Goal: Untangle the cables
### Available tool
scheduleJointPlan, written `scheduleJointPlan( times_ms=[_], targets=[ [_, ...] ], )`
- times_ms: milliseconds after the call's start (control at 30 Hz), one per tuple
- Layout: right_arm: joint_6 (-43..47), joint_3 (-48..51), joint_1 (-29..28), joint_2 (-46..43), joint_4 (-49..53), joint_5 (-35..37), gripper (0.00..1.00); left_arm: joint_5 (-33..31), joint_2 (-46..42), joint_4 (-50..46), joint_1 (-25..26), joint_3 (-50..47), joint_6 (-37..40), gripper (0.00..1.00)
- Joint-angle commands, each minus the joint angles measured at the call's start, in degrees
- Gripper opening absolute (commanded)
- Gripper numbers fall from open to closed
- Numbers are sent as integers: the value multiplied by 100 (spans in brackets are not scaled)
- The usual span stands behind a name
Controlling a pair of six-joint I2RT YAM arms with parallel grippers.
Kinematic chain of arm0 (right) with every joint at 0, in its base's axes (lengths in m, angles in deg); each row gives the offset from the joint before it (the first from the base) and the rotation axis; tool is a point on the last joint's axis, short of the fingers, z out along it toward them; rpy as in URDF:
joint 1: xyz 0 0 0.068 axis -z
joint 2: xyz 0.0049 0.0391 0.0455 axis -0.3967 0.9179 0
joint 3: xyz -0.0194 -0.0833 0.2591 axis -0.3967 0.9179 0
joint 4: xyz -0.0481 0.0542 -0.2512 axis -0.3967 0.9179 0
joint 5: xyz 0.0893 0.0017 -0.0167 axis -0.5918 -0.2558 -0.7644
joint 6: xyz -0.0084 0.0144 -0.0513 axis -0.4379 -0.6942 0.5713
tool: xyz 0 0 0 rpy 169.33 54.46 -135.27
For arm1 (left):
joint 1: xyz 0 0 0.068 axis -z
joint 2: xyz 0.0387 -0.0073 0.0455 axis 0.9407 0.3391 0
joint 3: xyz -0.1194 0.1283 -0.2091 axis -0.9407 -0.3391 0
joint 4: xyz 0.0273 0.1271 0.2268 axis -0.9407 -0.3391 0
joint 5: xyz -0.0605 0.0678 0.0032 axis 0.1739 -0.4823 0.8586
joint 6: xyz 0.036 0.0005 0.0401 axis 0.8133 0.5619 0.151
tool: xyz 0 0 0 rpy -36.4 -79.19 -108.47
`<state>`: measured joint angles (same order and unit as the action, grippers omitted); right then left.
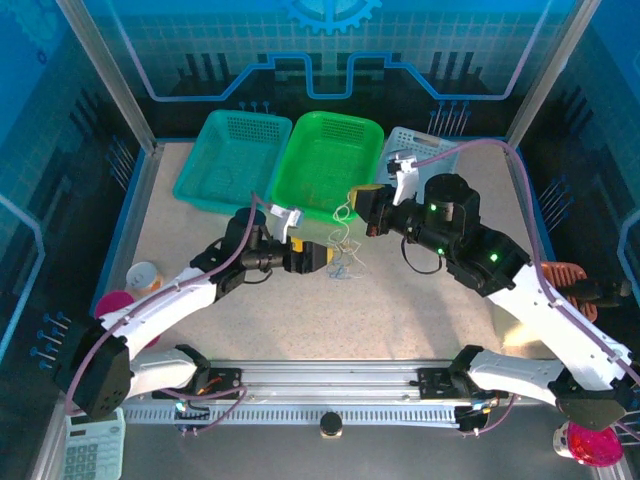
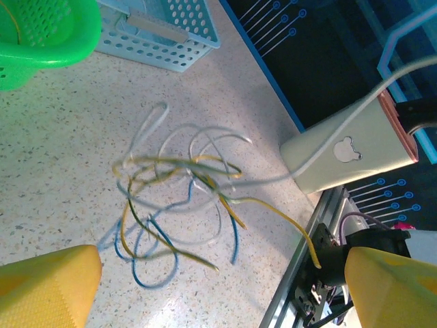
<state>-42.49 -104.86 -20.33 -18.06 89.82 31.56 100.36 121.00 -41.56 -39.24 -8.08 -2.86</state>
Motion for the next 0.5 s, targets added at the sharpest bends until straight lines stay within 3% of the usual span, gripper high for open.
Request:
scheduleJointPlan(
  times_ms=[0, 467],
  targets=[
    [-117, -157, 63, -35, -222, -135, 0, -63, 68, 162, 87, 51, 264, 93],
    [-371, -132, 41, 3, -450, -401, 0, -704, 596, 372, 551, 587, 542, 86]
  ],
)
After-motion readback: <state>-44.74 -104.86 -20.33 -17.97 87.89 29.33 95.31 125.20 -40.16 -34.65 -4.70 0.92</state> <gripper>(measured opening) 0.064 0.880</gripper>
